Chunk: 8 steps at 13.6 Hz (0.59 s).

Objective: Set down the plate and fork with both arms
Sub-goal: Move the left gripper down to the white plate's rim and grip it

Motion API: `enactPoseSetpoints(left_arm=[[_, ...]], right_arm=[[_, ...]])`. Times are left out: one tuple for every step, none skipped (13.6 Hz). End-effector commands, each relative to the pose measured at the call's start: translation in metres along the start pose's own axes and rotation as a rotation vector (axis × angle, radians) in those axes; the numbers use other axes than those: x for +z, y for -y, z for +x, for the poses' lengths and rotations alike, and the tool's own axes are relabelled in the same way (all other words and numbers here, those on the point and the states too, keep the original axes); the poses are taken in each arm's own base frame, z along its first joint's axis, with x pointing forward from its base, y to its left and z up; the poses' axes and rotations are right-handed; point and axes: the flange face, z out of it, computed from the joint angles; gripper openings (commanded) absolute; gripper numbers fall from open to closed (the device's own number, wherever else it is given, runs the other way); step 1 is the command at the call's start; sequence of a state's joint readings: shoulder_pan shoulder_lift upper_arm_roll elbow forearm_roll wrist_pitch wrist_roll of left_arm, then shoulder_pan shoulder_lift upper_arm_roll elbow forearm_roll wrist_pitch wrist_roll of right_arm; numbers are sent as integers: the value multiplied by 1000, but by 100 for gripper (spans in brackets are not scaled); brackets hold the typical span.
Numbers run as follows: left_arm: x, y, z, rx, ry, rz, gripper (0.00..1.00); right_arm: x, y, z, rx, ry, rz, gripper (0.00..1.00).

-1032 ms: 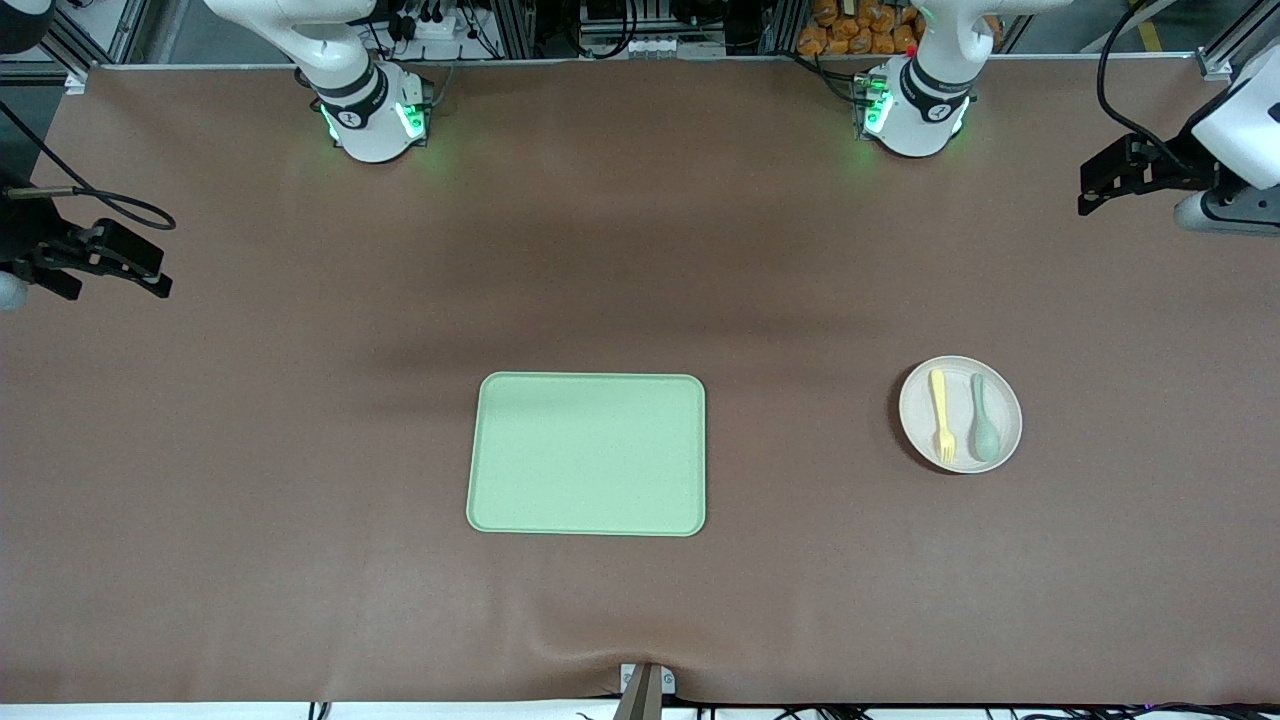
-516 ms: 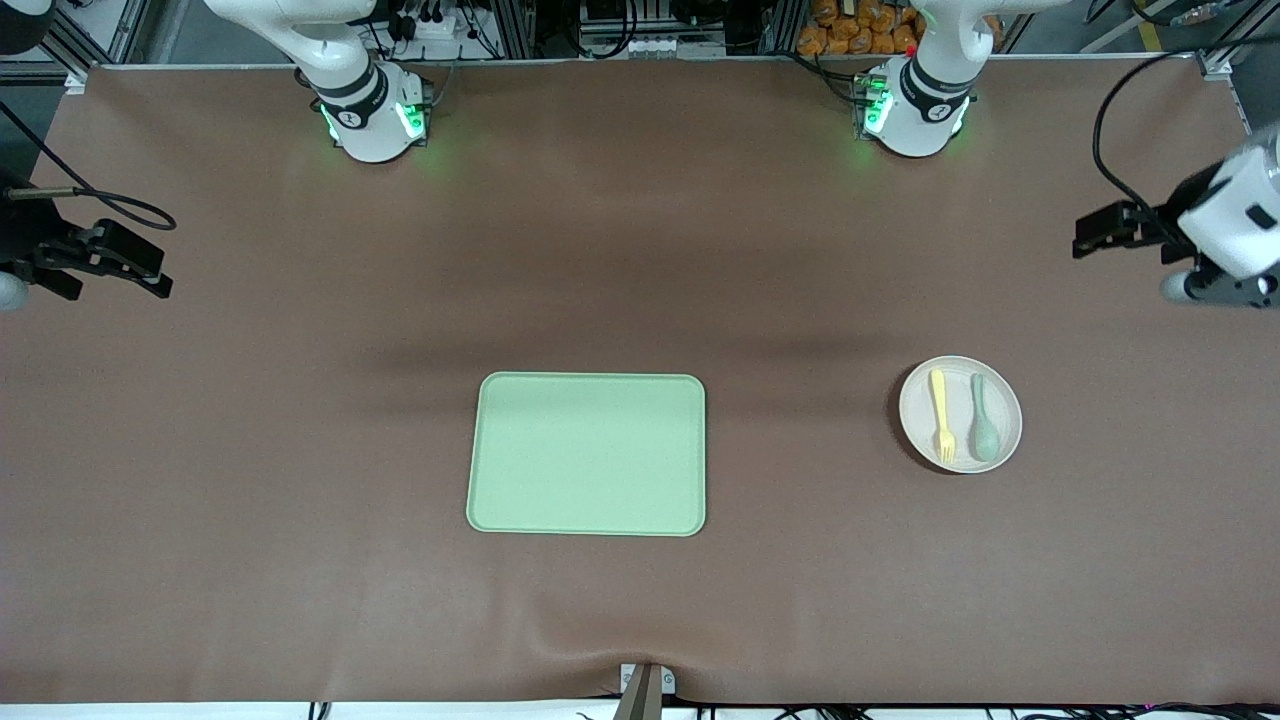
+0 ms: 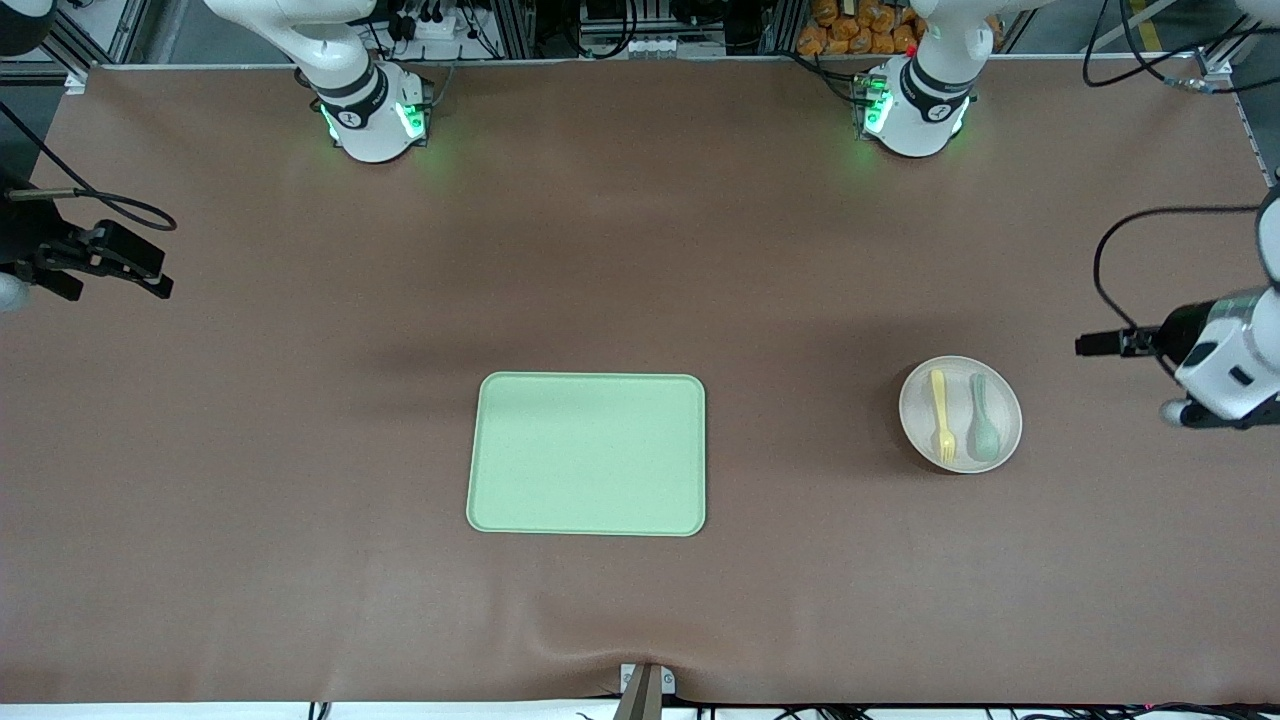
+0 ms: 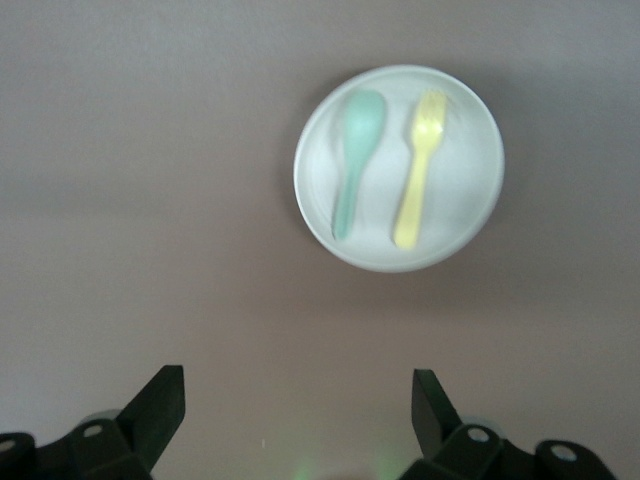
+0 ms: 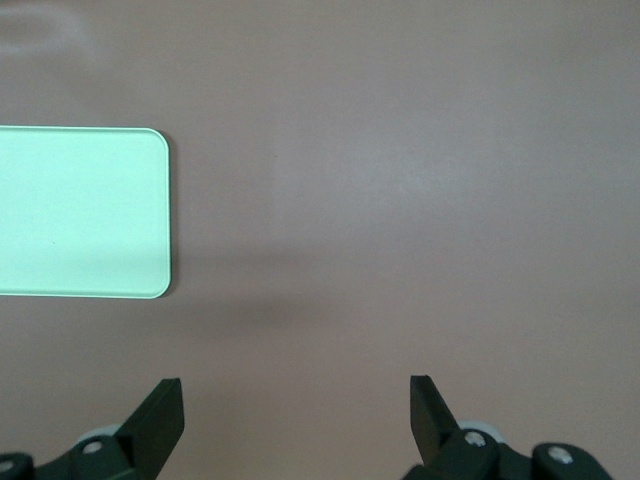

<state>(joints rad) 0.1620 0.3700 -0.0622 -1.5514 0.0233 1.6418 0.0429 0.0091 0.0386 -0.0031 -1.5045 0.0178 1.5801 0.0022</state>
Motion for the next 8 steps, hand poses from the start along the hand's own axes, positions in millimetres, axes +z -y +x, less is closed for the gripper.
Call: enactPoseSetpoints(left_arm=[[37,11,17,8,-25,30,100],[53,12,21,9,-50,30,100],[74,16,23,8,-80,31,100],[98,15,24,11,-114,31,100],[122,16,23,11,-158,30,100],[142,18,23,10,-198,30,100],[158,20,25,16,-222,34,100],[171,21,30,38,-225,58,100]], right_arm=[[-3,0,2,7,0,1,100],[-2,0,2,7,2,1,100],[-3,-1,2,8,0,1,100],[-2,-1,3,8,-1,1,100],[-3,0,3,7,-3,1,100],[-2,0,3,7,-1,2,100],[-3,0,3,7,-3,2,100],[-2,0,3,7,-1,2,100]])
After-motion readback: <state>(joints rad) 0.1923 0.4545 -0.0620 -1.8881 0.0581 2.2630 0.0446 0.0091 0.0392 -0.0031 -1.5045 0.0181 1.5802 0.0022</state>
